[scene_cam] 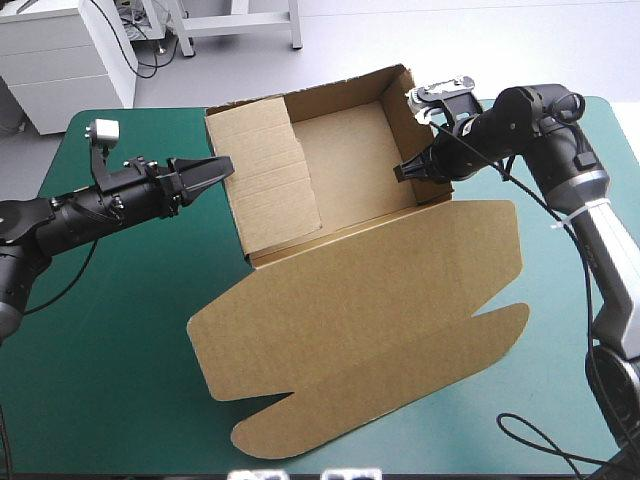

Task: Fold the box

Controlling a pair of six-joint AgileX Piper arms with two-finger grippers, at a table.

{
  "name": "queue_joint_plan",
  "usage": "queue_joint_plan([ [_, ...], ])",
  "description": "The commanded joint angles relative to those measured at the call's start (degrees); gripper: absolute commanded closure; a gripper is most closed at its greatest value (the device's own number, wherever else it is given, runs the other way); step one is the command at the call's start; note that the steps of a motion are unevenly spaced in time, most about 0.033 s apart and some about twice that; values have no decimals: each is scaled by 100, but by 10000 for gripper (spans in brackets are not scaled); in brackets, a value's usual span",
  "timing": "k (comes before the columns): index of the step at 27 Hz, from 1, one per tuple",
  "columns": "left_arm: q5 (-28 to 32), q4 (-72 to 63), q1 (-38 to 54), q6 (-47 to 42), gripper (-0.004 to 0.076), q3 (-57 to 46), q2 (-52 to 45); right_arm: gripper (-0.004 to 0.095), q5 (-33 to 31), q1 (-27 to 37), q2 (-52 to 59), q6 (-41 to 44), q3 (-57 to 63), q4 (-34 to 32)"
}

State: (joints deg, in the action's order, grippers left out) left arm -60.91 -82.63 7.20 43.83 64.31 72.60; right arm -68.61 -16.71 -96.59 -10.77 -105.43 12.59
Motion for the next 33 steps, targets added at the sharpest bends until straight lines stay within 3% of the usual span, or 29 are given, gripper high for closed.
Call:
queue_joint_plan([
  [1, -20, 802, -98, -775, 255, 503, -160, 920, 256, -40, 252, 73, -168, 102],
  [7, 354, 2608, -853, -2588, 255, 1278, -171, 917, 396, -154, 252, 225, -168, -170],
  [12, 1136, 4224, -1807, -3909, 255, 1293, -159, 916, 587, -509, 252, 555, -168, -778],
  [17, 1491, 5805, -2582, -5460, 255, 1293, -159, 916, 787, -757, 252, 710, -168, -972],
  [22, 1561, 7192, -3009, -6874, 255, 1293, -159, 916, 934, -995, 252, 821, -168, -1077],
  [30, 1562, 8013, -3355, -7870, 255, 1221, -159, 916, 1282, -1288, 263, 1077, -177, -1259],
  [33, 1579, 8646, -3454, -8721, 256, 1081, -159, 916, 1399, -1288, 275, 1120, -177, -1259],
])
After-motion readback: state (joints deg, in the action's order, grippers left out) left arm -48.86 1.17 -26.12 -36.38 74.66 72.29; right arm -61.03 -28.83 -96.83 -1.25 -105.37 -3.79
